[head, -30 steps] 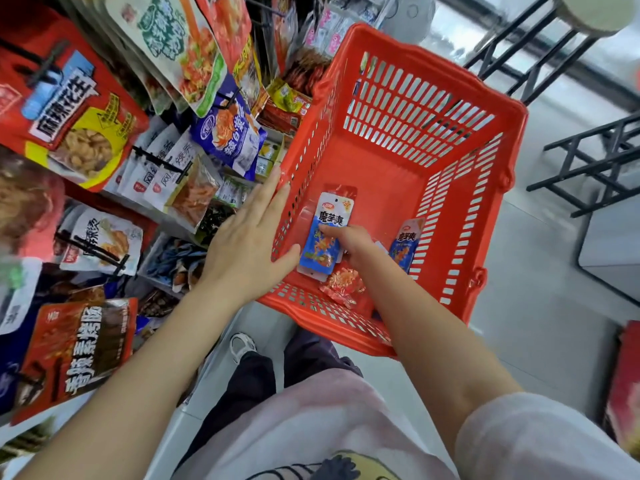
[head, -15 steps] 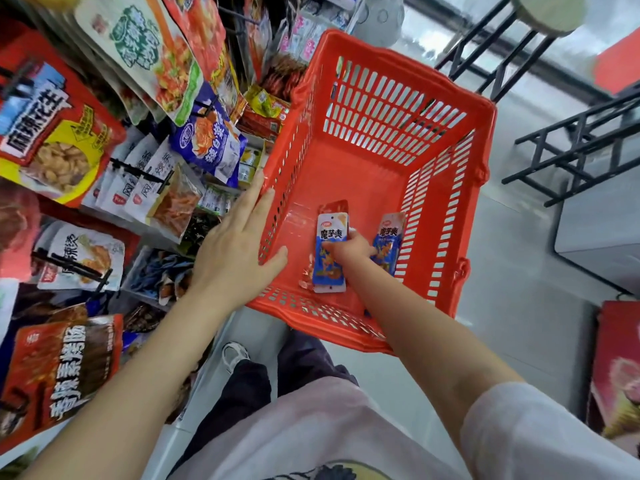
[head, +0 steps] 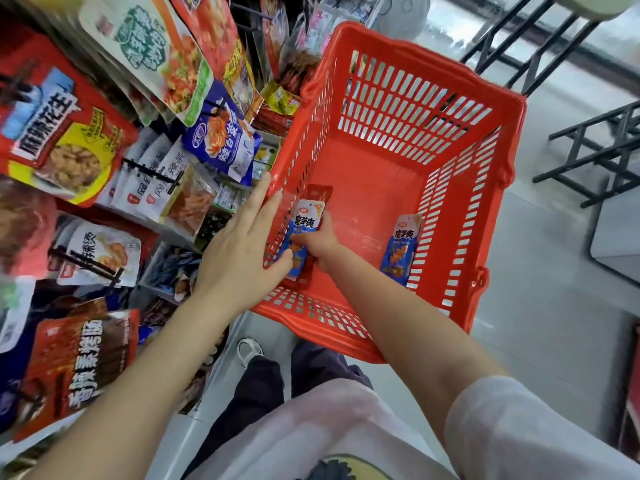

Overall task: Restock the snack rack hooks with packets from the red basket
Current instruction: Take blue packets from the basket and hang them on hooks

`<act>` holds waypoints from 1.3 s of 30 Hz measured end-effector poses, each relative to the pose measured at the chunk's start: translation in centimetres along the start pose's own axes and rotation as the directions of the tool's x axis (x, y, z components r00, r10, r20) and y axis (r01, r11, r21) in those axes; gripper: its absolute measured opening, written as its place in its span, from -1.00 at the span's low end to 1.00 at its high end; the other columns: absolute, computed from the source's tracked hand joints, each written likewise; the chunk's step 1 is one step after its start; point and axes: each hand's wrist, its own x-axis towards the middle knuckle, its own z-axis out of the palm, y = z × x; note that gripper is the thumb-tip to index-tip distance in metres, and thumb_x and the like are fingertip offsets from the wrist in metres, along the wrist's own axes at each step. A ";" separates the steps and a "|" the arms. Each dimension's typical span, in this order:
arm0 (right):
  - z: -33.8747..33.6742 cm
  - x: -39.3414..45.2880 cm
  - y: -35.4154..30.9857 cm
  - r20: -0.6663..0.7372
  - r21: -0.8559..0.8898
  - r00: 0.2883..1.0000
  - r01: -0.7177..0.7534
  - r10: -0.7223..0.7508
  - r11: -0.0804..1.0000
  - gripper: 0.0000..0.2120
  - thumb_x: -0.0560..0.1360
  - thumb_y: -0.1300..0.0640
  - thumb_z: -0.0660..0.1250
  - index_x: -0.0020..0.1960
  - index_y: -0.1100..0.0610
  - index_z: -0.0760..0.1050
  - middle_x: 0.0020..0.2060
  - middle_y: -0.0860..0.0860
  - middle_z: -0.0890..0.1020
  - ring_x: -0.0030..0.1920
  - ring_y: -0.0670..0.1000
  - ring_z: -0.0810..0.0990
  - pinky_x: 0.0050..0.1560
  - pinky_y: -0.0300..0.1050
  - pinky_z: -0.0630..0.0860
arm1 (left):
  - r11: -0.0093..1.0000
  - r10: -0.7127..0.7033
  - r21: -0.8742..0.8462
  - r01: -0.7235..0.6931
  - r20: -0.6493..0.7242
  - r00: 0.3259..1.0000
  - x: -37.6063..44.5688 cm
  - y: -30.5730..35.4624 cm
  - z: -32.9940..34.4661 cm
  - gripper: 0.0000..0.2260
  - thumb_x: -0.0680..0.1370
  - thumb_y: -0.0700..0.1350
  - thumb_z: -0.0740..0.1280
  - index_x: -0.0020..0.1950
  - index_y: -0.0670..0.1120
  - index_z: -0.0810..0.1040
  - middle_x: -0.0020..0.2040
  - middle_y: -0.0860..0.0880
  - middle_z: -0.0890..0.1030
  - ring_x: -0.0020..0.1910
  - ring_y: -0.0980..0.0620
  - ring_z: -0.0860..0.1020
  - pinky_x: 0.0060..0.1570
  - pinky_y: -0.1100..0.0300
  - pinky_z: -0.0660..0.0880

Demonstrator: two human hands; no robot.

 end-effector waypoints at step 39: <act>-10.3 -0.6 0.5 -0.481 -0.543 0.875 -0.355 0.064 0.761 0.11 0.31 -0.15 0.61 0.56 0.28 0.05 0.54 0.24 0.16 0.56 0.22 0.13 0.46 0.18 0.29 | 0.998 0.004 -0.055 -0.006 -0.026 1.000 0.0 -0.4 0.4 -0.29 0.59 0.04 0.35 0.66 0.05 0.07 0.62 0.29 -0.23 0.61 0.07 0.12 0.31 -0.11 0.43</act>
